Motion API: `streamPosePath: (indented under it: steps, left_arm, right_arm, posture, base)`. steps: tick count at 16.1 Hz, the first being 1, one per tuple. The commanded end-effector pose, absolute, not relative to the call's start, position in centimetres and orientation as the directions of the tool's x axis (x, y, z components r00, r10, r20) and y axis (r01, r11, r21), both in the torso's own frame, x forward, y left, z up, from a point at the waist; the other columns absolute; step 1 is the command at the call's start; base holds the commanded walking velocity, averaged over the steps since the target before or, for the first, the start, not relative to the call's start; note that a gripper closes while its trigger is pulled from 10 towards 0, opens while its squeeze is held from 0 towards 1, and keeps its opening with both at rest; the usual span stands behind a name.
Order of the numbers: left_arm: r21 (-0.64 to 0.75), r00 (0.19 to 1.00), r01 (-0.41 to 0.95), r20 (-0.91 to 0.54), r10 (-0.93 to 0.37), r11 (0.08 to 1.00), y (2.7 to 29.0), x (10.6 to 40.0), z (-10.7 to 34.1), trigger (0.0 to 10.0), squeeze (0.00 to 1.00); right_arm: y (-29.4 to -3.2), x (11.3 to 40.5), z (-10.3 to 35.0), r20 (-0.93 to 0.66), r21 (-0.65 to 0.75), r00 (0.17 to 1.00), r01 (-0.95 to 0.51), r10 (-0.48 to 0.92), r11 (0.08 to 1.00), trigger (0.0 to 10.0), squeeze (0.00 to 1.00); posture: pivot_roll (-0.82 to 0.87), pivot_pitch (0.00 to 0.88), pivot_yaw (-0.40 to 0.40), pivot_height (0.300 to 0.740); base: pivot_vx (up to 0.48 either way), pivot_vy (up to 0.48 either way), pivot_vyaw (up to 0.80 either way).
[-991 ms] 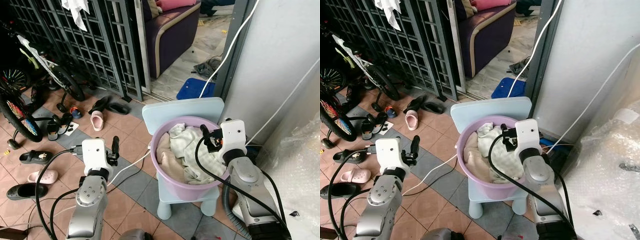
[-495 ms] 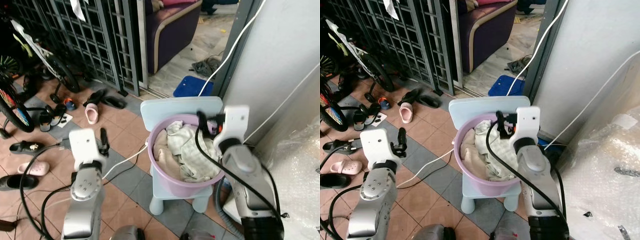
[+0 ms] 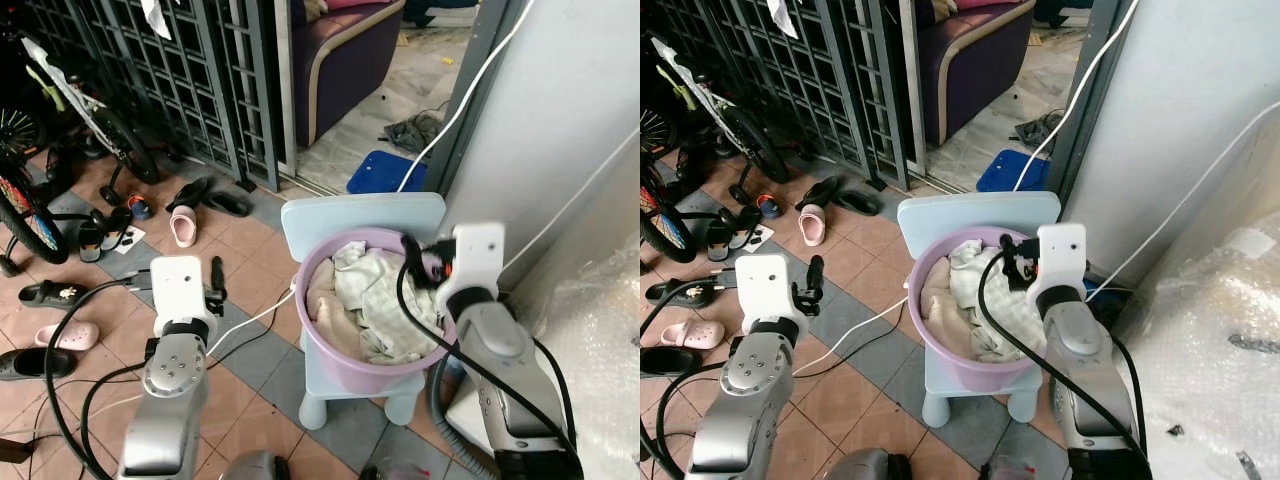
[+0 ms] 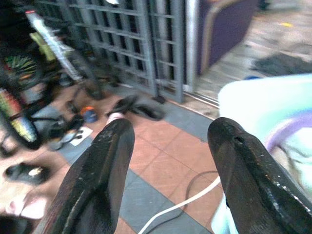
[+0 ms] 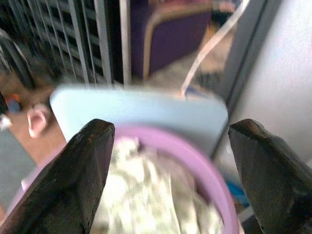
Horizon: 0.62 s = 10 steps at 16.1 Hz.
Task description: Clothes washing
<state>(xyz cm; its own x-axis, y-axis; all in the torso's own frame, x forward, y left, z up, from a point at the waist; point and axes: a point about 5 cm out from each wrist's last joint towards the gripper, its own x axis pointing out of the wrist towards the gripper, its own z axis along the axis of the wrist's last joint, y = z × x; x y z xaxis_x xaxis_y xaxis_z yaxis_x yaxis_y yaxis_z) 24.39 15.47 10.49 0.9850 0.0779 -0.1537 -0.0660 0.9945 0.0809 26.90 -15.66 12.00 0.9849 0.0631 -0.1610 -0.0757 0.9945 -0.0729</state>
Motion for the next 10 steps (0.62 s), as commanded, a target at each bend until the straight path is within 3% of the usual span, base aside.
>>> streamPosePath:
  steps: [1,3,4,7,8,10]
  left_arm:
    - [0.083,0.985,-0.040,-0.165,0.054,0.996,15.6,24.4,10.7,10.0,0.00]
    - [0.067,0.976,-0.060,-0.204,0.072,0.996,16.1,24.2,10.1,10.0,0.00]
    - [0.063,0.975,-0.052,-0.211,0.064,0.997,15.9,24.1,10.0,10.0,0.00]
    - [0.070,0.975,-0.024,-0.218,0.039,0.997,15.4,23.9,10.0,10.0,0.00]
    - [0.070,0.973,-0.019,-0.229,0.035,0.997,15.4,23.9,9.9,10.0,0.00]
    - [0.077,0.967,-0.018,-0.250,0.037,0.997,15.4,23.7,9.7,10.0,0.00]
  right_arm:
    - [-15.4,26.6,10.5,-0.267,-0.060,0.962,-0.083,0.064,0.995,10.0,0.00]
    - [-15.2,25.9,7.6,-0.430,-0.047,0.898,-0.132,0.099,0.990,10.0,0.00]
    - [-15.4,25.9,7.4,-0.428,-0.025,0.899,-0.108,0.087,0.994,10.0,0.00]
    - [-15.6,25.7,7.0,-0.473,-0.060,0.877,-0.124,0.081,0.990,10.0,0.00]
    - [-15.9,25.5,6.0,-0.553,-0.016,0.831,-0.083,0.060,0.996,10.0,0.00]
    - [-16.6,25.5,5.3,-0.604,-0.016,0.796,-0.068,0.044,0.998,10.0,0.00]
  posture:
    - [0.00,0.072,0.049,0.740]
    - [0.01,0.070,0.058,0.740]
    - [0.01,0.067,0.059,0.740]
    - [0.01,0.066,0.059,0.740]
    - [0.01,0.066,0.058,0.740]
    - [0.02,0.066,0.053,0.740]
  base:
    - [0.000,0.000,0.00]
    - [0.137,0.000,0.00]
    - [0.277,0.000,0.00]
    - [0.279,0.000,0.74]
    - [0.266,0.000,0.59]
    - [0.124,0.000,0.00]
